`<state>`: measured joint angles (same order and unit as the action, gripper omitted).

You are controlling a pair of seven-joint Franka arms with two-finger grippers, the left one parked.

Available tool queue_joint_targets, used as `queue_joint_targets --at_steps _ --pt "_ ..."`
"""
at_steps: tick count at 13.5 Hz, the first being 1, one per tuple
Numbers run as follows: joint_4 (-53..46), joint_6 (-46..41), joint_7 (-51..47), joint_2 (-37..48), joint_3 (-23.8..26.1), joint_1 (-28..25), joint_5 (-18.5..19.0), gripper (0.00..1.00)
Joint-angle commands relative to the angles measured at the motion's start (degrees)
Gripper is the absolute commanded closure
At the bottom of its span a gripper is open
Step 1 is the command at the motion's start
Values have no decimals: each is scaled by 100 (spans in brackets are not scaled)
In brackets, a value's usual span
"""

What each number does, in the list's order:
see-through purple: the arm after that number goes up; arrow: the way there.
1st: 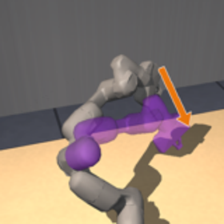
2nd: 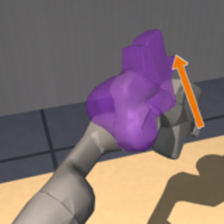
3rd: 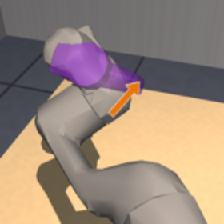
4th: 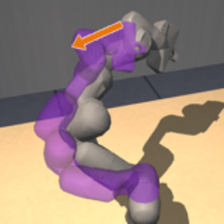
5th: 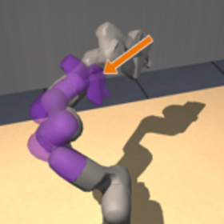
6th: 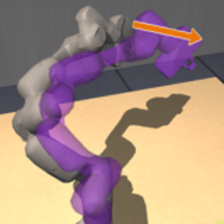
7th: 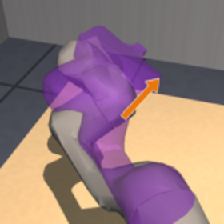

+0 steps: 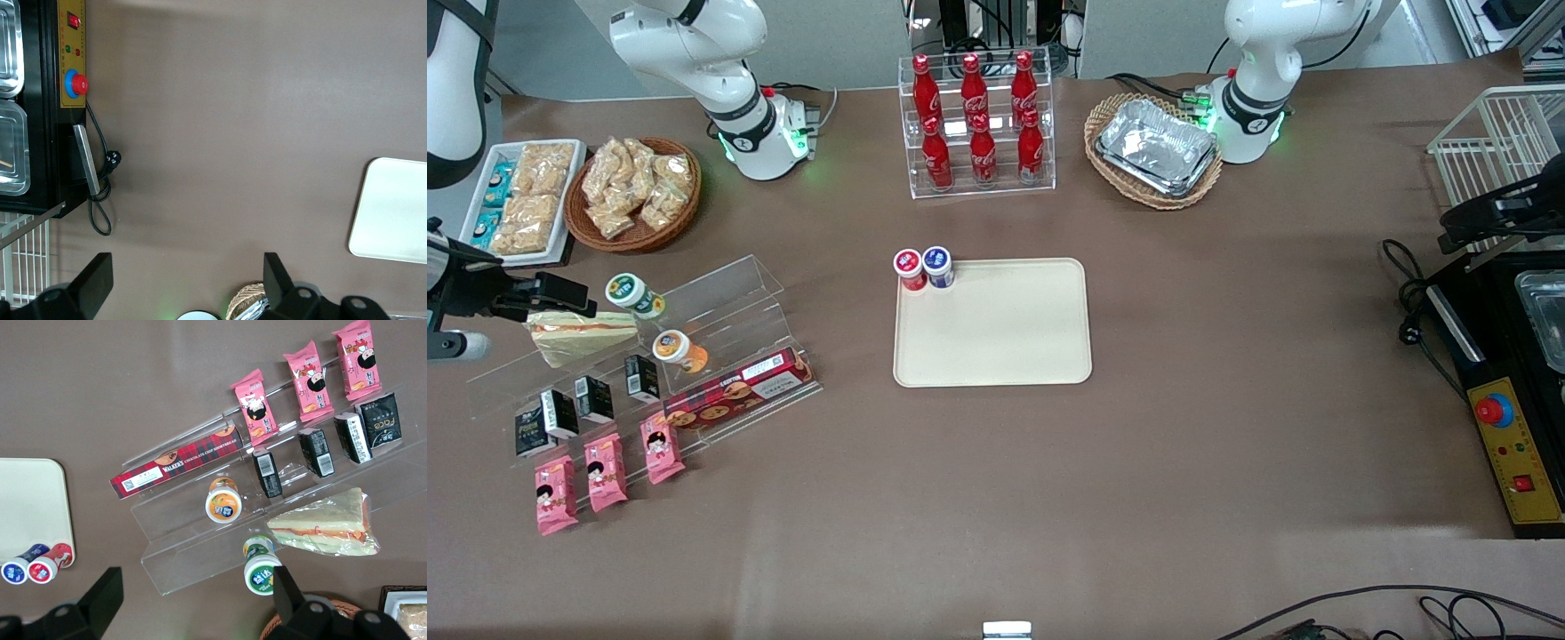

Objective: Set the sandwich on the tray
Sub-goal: 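Move the right gripper toward the wrapped sandwich on the acrylic display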

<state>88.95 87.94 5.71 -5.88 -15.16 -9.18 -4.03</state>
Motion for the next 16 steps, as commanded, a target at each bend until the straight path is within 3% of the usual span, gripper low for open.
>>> queue_joint_targets --at_steps 1,8,16 --pt "-79 -67 -78 7 22 4 52 0" --pt "-9 -146 -393 42 -101 293 78 0" --pt "-9 109 -4354 52 -312 302 270 0"
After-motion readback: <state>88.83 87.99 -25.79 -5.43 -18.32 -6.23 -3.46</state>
